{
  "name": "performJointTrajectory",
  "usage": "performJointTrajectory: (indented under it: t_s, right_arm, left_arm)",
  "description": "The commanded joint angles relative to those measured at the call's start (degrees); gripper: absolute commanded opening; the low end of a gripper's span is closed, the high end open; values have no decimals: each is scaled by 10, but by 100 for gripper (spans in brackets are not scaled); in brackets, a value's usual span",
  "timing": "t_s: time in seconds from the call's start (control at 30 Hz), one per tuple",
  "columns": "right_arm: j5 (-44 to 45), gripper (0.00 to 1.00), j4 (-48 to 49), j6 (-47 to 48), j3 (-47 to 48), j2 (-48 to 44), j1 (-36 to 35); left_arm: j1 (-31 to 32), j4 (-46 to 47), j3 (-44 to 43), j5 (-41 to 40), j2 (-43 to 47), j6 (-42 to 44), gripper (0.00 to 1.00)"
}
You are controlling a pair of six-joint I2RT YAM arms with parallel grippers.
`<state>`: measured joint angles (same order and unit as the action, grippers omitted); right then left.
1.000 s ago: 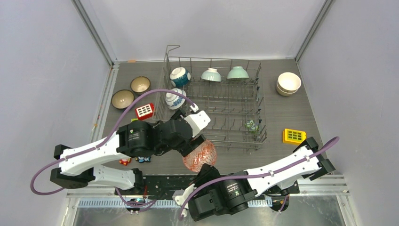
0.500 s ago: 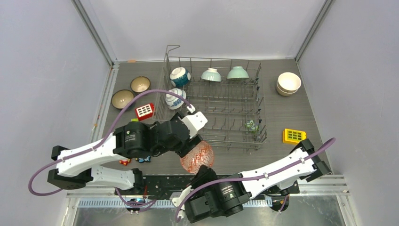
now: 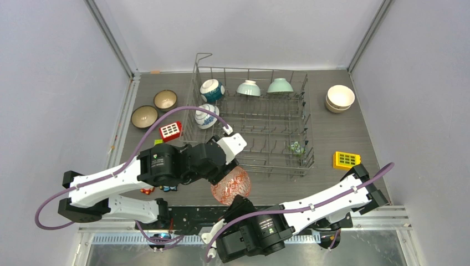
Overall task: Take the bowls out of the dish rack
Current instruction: Place the bowl at the center of the board.
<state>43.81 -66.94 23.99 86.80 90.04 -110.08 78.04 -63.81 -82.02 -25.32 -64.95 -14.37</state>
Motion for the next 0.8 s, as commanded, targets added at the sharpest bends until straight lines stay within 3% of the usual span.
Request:
performJointTrajectory:
  t_s: [0.0, 0.17, 0.27, 0.37, 0.57, 0.77]
  right_arm:
    - [16, 1, 3, 9, 22, -7, -4]
    - [16, 1, 5, 10, 22, -7, -3]
    - [17, 1, 5, 10, 22, -6, -3]
    - [18, 1, 4, 9, 23, -6, -4]
    - [18, 1, 4, 8, 21, -7, -3]
    - [19, 1, 6, 9, 17, -10, -3]
  left_arm:
    - [1, 21, -6, -3, 7, 1, 52]
    - [1, 24, -5, 2, 8, 0, 41]
    - [0, 24, -5, 5, 7, 1, 39]
    - [1, 25, -6, 8, 7, 0, 40]
    - [1, 28, -6, 7, 9, -3, 57]
    - [1, 30, -4, 16, 2, 2, 52]
